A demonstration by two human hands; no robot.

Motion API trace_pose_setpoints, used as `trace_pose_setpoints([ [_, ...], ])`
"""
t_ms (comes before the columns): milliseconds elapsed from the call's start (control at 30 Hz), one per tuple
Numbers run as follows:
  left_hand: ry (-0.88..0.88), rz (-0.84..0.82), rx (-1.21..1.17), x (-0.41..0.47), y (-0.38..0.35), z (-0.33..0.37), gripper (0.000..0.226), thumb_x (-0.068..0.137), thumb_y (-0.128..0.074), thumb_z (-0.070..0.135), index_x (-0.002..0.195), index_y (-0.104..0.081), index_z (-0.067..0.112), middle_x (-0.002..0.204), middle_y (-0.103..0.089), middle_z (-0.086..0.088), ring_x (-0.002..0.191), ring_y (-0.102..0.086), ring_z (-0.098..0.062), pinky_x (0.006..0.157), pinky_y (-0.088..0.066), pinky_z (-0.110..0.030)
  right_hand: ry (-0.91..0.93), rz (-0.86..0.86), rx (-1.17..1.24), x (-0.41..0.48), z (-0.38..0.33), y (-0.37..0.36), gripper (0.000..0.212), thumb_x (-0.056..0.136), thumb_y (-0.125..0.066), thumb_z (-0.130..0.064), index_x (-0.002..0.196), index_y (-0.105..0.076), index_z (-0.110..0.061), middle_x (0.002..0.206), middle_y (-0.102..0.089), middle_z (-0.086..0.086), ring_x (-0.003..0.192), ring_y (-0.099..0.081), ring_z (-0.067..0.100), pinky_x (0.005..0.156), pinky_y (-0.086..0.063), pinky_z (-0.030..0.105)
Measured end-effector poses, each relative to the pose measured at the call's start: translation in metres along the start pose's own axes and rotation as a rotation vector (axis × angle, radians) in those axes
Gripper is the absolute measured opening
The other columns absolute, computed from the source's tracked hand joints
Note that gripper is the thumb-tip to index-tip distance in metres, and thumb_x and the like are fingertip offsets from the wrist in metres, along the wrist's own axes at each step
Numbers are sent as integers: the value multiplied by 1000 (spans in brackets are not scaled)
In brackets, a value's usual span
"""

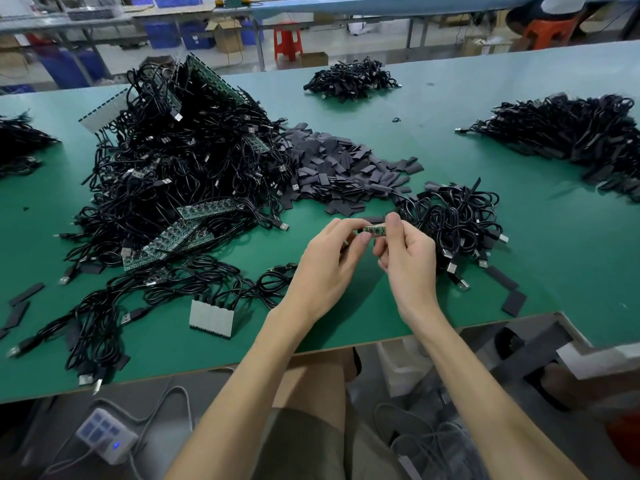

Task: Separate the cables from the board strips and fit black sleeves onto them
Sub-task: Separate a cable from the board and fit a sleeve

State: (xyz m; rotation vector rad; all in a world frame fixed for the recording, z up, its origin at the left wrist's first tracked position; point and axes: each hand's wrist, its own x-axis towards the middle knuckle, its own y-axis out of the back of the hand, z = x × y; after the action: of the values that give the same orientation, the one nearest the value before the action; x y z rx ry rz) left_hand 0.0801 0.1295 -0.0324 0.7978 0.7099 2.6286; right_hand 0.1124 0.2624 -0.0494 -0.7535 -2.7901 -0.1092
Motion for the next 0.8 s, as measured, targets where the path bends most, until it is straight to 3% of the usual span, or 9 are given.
trace_pose_setpoints([
  [133,39,59,-75,-2,0,-3,11,102,-62,21,98,-69,13,91,-62,3,72,-63,-16,72,-51,-31,-31,-6,63,0,-2,-1,45,107,-47,-46,80,-62,-14,64,-62,-6,55,-47,11,53,-39,27],
  [233,85,101,-152,-1,2,-2,12,101,-64,20,94,-70,12,83,-66,1,67,-65,-15,67,-51,-28,-9,-106,90,0,-2,-1,26,102,-59,-44,91,-70,-23,72,-67,-8,62,-54,7,55,-42,18],
  [300,113,111,-182,-1,4,-1,12,100,-64,19,94,-71,10,80,-68,-1,66,-65,-15,67,-53,-32,35,-173,58,0,-3,-2,16,98,-67,-38,86,-72,-29,72,-68,-9,64,-57,4,57,-43,15],
  [433,153,-2,-192,3,8,2,15,100,-65,21,97,-75,10,82,-74,0,77,-69,-18,75,-54,-35,57,-61,49,1,-2,2,16,97,-70,-33,82,-70,-27,67,-65,-13,62,-53,4,58,-41,15],
  [533,226,-5,-305,19,15,3,20,104,-59,19,103,-76,8,85,-75,3,82,-71,-14,80,-57,-29,33,24,42,1,-2,0,20,105,-57,-33,88,-64,-23,81,-73,-8,66,-61,11,61,-48,22],
  [633,189,20,-7,46,20,-10,22,103,-54,7,111,-74,10,98,-72,0,90,-67,-19,90,-54,-37,10,9,95,1,-4,-3,20,110,-47,-25,95,-56,-17,93,-78,2,82,-73,22,63,-54,29],
  [700,128,-62,280,65,20,-20,33,100,-53,0,126,-69,13,119,-65,-4,110,-61,-22,100,-48,-38,0,-23,125,0,-5,-4,17,111,-44,-21,97,-54,-15,85,-77,5,74,-72,21,56,-50,26],
  [800,44,-270,598,84,15,-36,45,101,-57,7,144,-57,20,143,-53,-5,131,-47,-28,110,-40,-44,-20,-31,96,0,-4,-3,17,111,-46,-21,102,-59,-15,72,-70,-1,63,-63,12,53,-44,21],
])
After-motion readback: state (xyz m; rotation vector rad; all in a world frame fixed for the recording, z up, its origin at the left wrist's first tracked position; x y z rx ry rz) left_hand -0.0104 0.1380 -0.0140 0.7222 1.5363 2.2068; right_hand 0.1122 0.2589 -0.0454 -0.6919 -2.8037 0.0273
